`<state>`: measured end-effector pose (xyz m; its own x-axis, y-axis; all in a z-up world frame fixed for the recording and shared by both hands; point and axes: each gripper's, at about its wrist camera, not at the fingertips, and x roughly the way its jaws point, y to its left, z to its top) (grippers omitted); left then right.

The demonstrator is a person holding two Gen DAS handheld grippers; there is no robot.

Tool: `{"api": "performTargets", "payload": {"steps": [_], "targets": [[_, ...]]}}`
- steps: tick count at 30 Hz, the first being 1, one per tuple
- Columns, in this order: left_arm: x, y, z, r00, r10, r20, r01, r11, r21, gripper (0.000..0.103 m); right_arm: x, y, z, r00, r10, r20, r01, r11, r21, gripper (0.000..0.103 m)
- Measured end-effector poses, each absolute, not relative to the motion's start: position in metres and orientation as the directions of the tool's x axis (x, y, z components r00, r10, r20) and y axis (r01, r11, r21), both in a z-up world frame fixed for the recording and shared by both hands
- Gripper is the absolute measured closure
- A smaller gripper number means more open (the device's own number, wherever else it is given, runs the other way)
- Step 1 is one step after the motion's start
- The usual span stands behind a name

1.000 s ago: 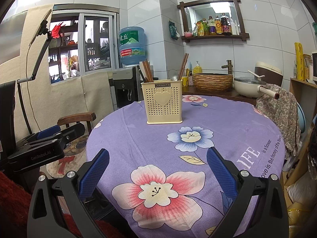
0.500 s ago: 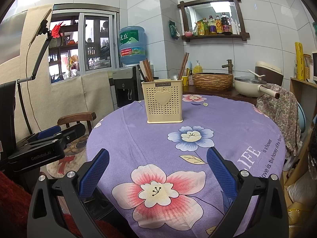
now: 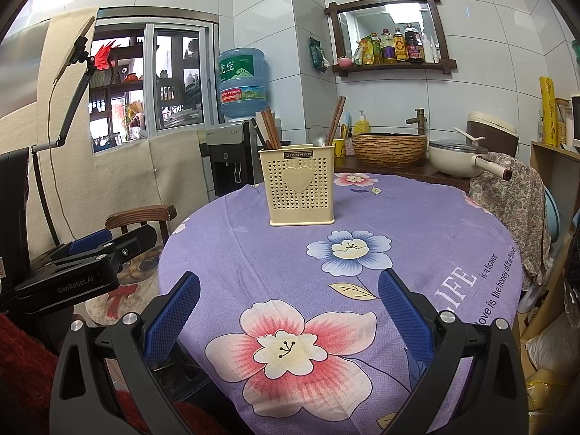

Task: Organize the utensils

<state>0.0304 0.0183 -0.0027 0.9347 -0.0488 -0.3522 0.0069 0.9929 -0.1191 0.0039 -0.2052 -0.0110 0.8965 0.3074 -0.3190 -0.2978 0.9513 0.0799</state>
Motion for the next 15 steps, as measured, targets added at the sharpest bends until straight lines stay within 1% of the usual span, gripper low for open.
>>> {"api": "performTargets", "payload": {"steps": [15], "targets": [[0.0309,0.0181,-0.0027,0.934,-0.050,-0.354,0.008,0.993,-0.119,0.006,0.0028,-0.2039,-0.0131,0.896,0.308,-0.321,-0.298,0.951,0.081,0.006]]}}
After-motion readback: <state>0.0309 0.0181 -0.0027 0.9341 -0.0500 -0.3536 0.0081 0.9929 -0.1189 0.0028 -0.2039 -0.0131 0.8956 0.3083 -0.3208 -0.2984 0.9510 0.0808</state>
